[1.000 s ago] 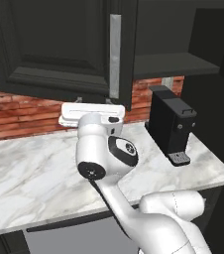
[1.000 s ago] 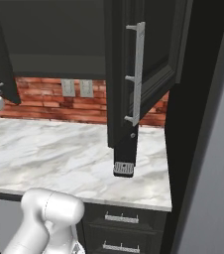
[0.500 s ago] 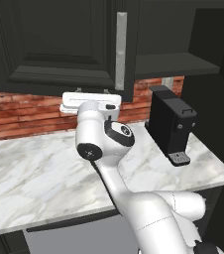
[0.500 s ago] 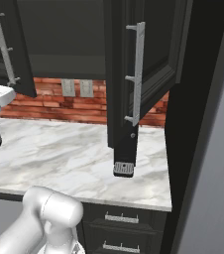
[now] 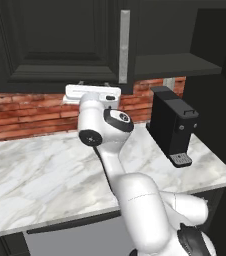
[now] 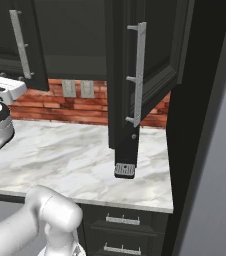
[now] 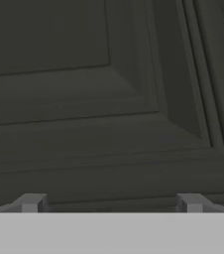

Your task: Close all open cabinet doors.

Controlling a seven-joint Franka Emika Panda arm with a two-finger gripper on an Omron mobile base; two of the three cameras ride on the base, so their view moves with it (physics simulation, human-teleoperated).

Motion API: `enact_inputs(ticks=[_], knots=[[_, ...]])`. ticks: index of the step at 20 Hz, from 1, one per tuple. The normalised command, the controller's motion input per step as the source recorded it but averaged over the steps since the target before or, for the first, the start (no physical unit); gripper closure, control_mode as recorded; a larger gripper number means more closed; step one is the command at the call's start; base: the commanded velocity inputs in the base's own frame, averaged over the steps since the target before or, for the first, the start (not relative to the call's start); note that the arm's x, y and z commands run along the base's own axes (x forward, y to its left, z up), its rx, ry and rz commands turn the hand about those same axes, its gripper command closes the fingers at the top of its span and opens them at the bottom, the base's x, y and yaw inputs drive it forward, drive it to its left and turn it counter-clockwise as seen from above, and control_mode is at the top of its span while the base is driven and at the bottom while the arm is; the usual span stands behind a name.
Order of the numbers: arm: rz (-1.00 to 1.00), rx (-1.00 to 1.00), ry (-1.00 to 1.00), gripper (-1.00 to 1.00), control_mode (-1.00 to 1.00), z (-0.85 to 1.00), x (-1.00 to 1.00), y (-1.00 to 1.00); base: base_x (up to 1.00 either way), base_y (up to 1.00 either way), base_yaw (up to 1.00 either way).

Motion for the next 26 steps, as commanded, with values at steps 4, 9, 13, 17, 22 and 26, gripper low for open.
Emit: enact_inputs(ticks=[4,9,13,17,22,26], knots=[[0.0,0.0,0.0,-1.0,-1.0,0.0,0.36,0.0,0.0,0.0,0.0],[0.0,0.0,0.01,-1.0,-1.0,0.0,0.26,0.0,0.0,0.0,0.0],[0.0,0.0,0.03,-1.0,-1.0,0.0,0.23,0.0,0.0,0.0,0.0],[0.0,0.0,0.03,-1.0,-1.0,0.0,0.28,0.0,0.0,0.0,0.0],[0.0,0.0,0.01,-1.0,-1.0,0.0,0.26,0.0,0.0,0.0,0.0],[0.0,0.0,0.0,-1.0,-1.0,0.0,0.31,0.0,0.0,0.0,0.0]])
